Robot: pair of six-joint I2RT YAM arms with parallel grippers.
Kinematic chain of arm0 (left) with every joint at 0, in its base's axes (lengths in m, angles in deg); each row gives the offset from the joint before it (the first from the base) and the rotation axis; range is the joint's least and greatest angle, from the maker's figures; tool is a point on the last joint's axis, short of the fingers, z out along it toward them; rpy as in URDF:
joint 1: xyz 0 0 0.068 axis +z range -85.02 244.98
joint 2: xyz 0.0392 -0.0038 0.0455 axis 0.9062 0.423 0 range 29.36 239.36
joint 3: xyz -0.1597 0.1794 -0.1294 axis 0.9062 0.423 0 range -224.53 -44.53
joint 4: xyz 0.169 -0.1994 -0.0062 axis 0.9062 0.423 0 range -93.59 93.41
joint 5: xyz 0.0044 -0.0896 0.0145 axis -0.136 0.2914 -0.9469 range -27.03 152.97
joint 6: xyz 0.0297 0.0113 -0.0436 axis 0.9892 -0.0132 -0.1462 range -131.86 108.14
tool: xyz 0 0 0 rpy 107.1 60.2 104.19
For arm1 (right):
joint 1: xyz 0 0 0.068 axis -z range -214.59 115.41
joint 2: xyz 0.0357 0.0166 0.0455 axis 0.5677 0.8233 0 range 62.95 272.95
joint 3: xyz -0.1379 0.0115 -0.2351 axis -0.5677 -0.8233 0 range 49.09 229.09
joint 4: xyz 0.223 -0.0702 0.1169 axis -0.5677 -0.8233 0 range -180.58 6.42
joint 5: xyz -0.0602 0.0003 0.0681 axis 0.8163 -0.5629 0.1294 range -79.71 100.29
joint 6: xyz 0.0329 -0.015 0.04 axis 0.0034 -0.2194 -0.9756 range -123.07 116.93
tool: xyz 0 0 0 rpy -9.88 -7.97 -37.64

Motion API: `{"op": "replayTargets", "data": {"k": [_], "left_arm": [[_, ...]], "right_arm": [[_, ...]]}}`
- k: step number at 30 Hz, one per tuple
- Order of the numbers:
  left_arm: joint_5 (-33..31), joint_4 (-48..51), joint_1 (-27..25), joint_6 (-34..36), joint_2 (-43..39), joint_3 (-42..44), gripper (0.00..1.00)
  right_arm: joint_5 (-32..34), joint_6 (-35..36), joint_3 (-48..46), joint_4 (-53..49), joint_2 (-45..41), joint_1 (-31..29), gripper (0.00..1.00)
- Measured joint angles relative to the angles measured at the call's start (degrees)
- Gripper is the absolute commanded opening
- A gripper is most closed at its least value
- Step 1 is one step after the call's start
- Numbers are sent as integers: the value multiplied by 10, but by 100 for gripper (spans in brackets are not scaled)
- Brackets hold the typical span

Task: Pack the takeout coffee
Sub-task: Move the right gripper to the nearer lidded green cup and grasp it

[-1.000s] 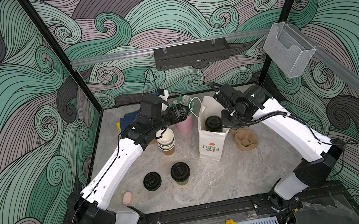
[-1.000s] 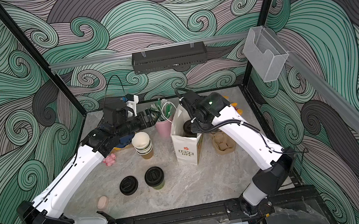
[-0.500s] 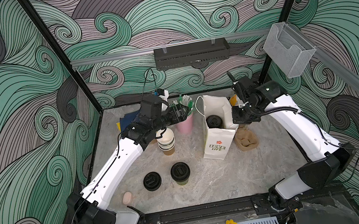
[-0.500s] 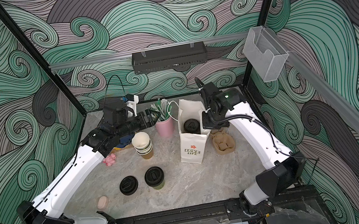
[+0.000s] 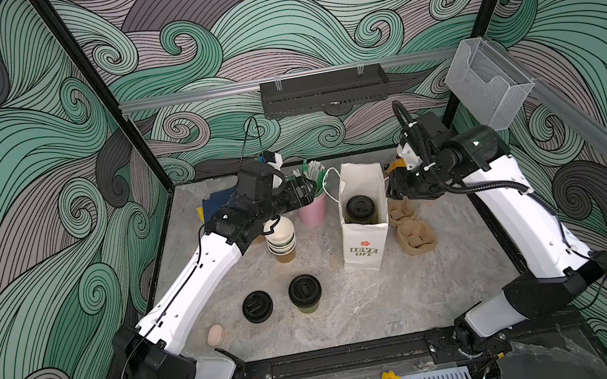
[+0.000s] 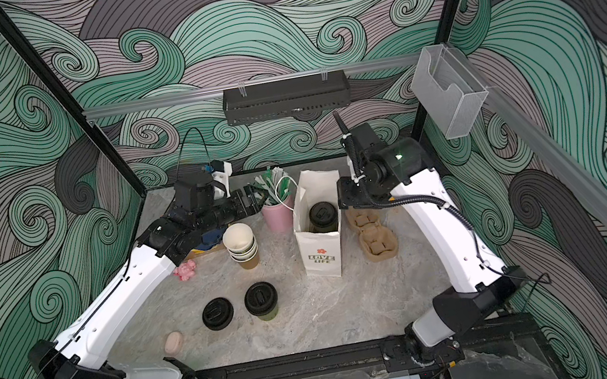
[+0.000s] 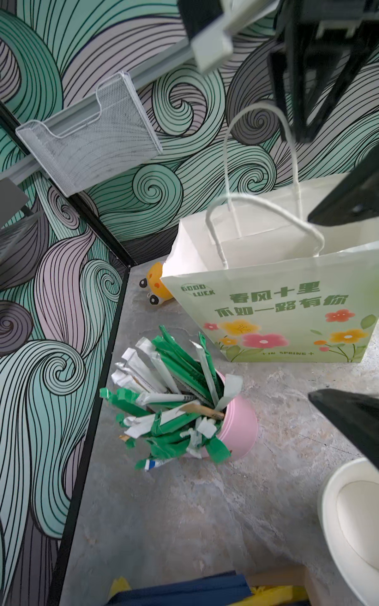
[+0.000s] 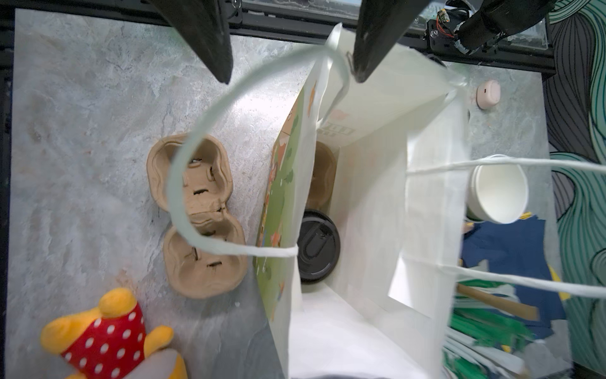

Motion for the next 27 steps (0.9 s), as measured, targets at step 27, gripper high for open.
{"op": "replayTargets", "data": {"k": [27], "left_arm": [[-177,218,250,-266,-335,230,80]], "right_arm": [[31,-64,57,50,295,-451,88]]}}
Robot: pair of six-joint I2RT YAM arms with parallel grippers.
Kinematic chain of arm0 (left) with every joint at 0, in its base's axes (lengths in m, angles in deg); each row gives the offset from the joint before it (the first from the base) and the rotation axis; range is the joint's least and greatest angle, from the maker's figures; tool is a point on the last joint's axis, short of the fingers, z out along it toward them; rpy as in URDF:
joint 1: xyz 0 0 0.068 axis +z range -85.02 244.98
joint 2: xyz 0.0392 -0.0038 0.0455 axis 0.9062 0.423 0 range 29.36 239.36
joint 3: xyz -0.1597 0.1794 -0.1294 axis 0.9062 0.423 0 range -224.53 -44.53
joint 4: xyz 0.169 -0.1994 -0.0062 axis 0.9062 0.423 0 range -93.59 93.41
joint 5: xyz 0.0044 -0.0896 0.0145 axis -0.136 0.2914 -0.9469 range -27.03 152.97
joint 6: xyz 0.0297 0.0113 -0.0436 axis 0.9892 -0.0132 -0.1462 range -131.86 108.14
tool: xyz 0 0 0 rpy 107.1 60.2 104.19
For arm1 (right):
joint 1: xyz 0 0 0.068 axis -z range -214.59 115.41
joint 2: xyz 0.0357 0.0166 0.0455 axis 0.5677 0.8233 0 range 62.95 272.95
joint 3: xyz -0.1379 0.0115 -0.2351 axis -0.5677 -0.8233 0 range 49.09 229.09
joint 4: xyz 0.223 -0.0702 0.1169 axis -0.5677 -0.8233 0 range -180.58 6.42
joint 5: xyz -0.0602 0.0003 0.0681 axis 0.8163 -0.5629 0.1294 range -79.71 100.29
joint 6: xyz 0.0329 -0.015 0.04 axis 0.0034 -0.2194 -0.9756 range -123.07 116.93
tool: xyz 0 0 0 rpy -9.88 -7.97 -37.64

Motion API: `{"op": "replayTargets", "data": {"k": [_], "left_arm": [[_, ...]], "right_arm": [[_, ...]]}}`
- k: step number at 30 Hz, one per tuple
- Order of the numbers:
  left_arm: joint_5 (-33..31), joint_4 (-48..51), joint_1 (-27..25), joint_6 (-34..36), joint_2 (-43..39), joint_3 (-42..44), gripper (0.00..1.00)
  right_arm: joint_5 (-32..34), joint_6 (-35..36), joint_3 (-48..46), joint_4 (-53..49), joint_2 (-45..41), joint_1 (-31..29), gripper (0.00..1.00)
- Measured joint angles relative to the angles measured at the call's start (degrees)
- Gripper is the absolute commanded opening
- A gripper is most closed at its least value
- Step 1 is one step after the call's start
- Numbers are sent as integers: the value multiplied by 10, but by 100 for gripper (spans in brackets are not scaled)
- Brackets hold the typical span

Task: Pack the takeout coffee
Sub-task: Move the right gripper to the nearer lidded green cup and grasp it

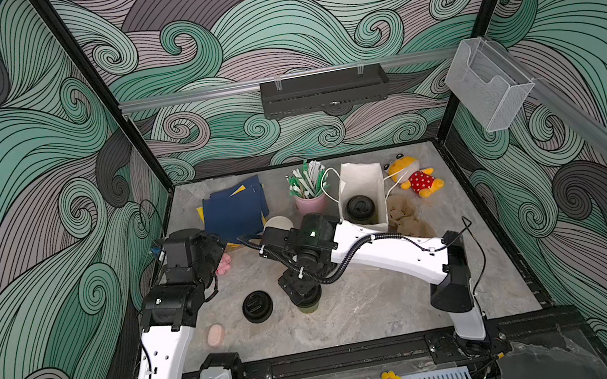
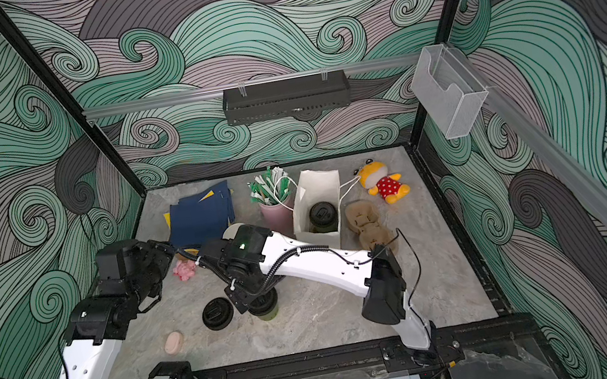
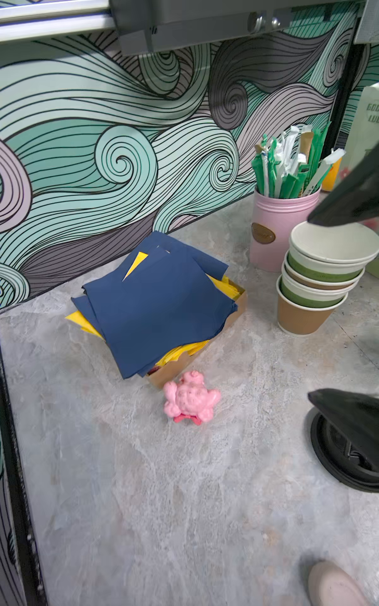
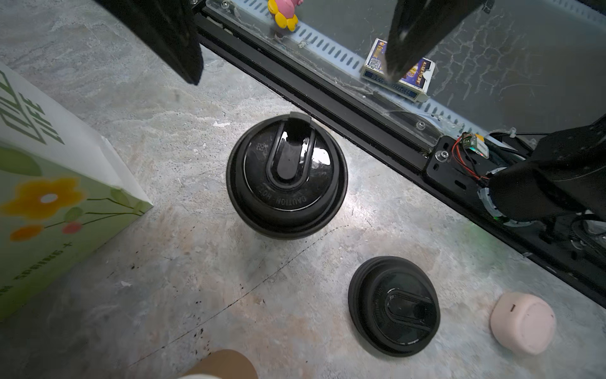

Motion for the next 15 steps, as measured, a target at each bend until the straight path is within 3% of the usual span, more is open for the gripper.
{"op": "replayTargets", "data": {"k": [15], "left_arm": [[-5,42,2,-6,-26,0,79]], "right_arm": [[-1,2,-61,60,17,0,84]]}}
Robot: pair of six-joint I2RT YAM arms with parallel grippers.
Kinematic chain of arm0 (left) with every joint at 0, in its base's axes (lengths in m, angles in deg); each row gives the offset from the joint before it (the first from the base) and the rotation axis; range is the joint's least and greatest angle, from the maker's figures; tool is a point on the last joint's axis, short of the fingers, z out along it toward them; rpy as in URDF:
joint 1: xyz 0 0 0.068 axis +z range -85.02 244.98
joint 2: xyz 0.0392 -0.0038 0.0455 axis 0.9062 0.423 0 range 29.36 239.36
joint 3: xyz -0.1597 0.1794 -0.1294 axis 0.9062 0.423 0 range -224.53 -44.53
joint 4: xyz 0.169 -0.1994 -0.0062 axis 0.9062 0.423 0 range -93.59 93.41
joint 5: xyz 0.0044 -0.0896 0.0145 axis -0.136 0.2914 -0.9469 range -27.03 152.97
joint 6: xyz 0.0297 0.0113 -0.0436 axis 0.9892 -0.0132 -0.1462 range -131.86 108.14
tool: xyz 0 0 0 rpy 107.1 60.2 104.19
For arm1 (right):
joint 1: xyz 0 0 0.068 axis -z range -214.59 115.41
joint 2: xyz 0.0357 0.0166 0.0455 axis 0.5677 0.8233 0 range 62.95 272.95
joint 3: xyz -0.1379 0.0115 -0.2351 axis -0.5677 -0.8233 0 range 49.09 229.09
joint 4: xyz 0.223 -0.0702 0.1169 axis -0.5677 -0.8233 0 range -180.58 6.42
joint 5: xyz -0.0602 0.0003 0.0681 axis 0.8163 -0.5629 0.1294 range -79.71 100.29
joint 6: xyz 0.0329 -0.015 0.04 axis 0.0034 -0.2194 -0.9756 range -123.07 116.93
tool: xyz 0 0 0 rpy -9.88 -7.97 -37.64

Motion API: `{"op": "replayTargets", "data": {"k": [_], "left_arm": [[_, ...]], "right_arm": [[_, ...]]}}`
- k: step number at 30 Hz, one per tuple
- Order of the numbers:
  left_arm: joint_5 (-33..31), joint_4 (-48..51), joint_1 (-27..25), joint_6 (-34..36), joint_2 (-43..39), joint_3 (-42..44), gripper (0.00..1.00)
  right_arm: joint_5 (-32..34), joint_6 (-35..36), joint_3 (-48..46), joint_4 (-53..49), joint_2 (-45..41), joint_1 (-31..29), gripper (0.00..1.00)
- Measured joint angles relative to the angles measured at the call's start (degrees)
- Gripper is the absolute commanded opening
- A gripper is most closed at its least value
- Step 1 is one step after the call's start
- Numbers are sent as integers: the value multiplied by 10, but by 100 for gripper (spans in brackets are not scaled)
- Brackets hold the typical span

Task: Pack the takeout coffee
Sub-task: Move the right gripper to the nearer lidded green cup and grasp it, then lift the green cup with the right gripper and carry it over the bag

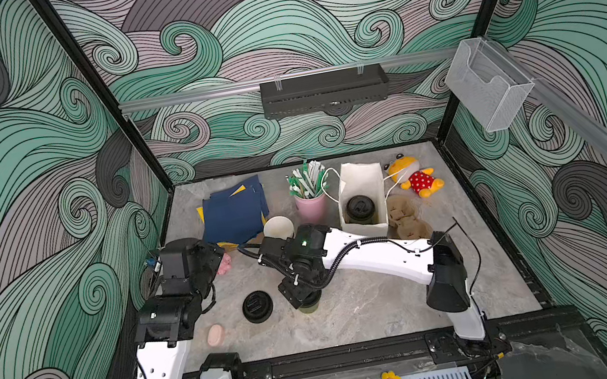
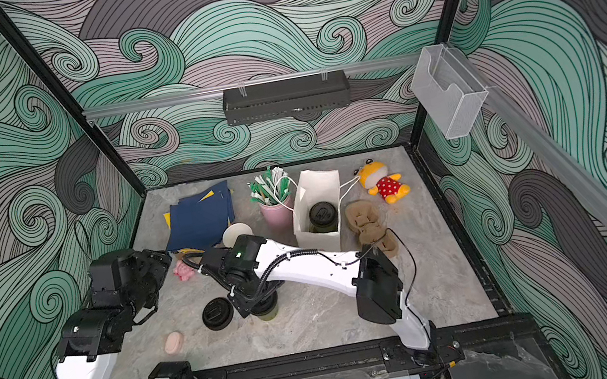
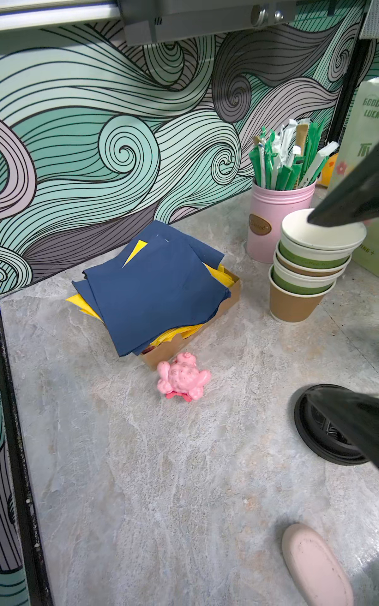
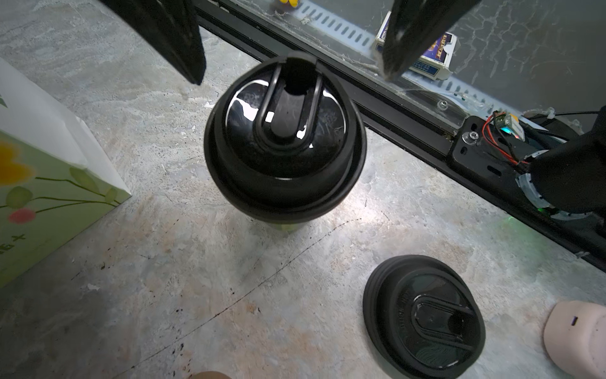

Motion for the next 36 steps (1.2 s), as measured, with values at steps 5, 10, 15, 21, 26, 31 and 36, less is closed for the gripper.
{"op": "replayTargets", "data": {"k": [5,10,15,21,26,31,36], "left_arm": [[0,2,0,0,1,0,79],[0,3,0,0,3,0,79],[0,3,0,0,4,-1,79],[1,3,0,0,4,-1,79],[1,4,0,0,4,-1,79],[1,6,0,0,5,-1,79],[2,7,0,0,5,-1,79]], "right_arm": [[1,1,0,7,21,0,80],[2,1,0,12,28,0,76],[6,-1,0,14,28,0,75],[13,-1,0,15,28,0,77],[16,-1,0,15,30,0,77],[17,0,0,15,31,0,75],[17,0,-1,16,31,0,74]]}}
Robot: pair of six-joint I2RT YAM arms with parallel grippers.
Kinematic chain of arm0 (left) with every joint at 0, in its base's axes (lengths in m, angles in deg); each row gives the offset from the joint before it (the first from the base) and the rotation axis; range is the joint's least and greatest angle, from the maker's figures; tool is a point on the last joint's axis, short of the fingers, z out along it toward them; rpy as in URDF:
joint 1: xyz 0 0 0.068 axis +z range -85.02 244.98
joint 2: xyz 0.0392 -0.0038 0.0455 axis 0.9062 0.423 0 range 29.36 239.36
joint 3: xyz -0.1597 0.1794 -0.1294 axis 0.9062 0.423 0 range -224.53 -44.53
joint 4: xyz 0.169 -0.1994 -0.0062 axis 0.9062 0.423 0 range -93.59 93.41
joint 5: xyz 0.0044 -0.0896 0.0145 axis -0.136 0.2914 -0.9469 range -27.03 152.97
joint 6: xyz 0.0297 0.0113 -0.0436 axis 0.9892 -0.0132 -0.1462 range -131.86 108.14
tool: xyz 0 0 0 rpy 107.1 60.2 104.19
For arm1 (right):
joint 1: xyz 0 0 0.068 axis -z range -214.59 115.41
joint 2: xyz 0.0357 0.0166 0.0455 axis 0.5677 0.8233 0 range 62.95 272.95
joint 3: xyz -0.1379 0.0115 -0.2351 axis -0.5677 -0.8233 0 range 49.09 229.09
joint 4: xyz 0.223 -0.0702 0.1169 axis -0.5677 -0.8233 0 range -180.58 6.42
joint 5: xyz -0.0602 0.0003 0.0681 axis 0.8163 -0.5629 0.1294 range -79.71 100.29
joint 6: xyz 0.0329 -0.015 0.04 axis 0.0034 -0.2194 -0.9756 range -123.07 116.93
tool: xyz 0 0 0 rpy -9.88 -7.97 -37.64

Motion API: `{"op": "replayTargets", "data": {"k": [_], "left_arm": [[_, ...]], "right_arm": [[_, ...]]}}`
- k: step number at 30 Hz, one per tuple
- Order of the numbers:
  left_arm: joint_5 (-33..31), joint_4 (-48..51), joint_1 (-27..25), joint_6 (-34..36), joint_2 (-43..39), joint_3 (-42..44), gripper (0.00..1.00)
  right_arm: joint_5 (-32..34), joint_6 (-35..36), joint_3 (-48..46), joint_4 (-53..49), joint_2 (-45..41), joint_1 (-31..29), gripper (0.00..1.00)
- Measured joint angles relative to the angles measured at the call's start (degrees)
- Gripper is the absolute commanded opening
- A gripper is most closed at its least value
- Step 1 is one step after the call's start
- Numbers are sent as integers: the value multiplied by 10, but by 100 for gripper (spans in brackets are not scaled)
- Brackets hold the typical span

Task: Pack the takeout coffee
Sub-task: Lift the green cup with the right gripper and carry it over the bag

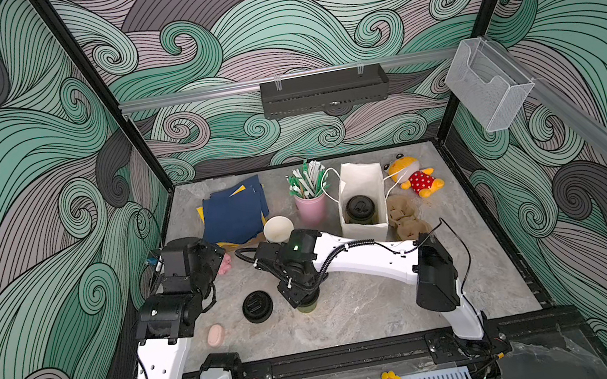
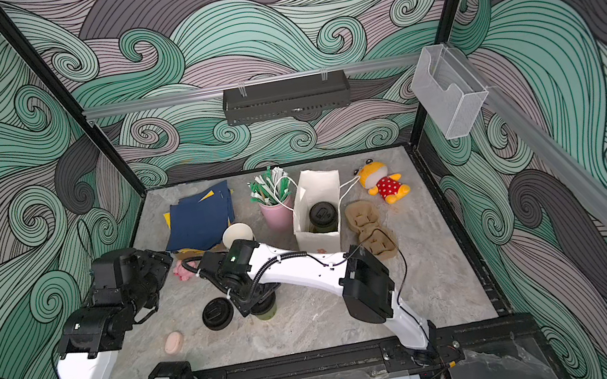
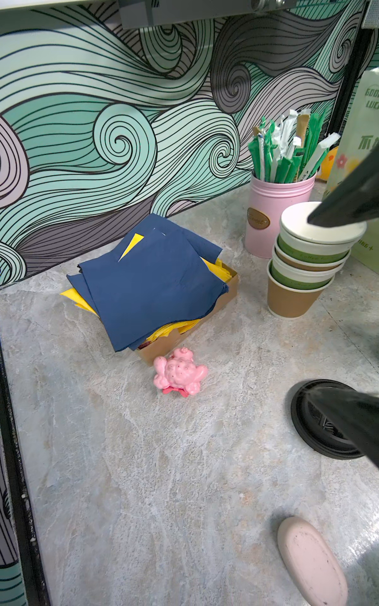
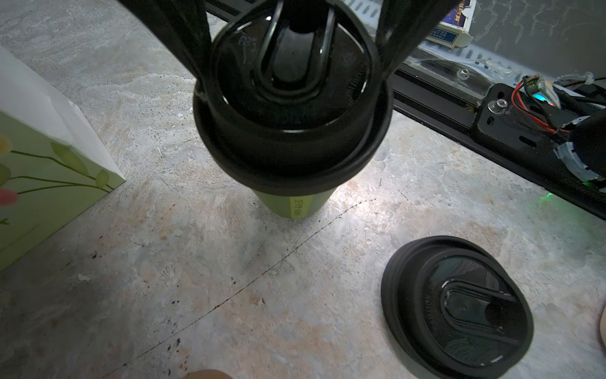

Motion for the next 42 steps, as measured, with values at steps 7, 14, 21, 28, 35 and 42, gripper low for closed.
{"op": "replayTargets", "data": {"k": [7,14,21,28,35,42], "left_arm": [[0,0,0,1,3,0,79],[0,-1,0,16,14,-14,79],[14,-16,0,56,32,-33,79],[97,-78,0,141,87,-82,79],[203,-158,-33,209,184,-148,77],[265,-233,-135,257,267,-201,81]], "right_arm": [[0,2,-3,2,0,0,69],[1,2,-2,2,-2,0,68],[13,-1,2,-14,-20,-2,67],[33,-33,44,-74,-105,-2,65],[45,-64,86,-125,-215,-3,64],[61,-76,120,-162,-276,10,64]]}}
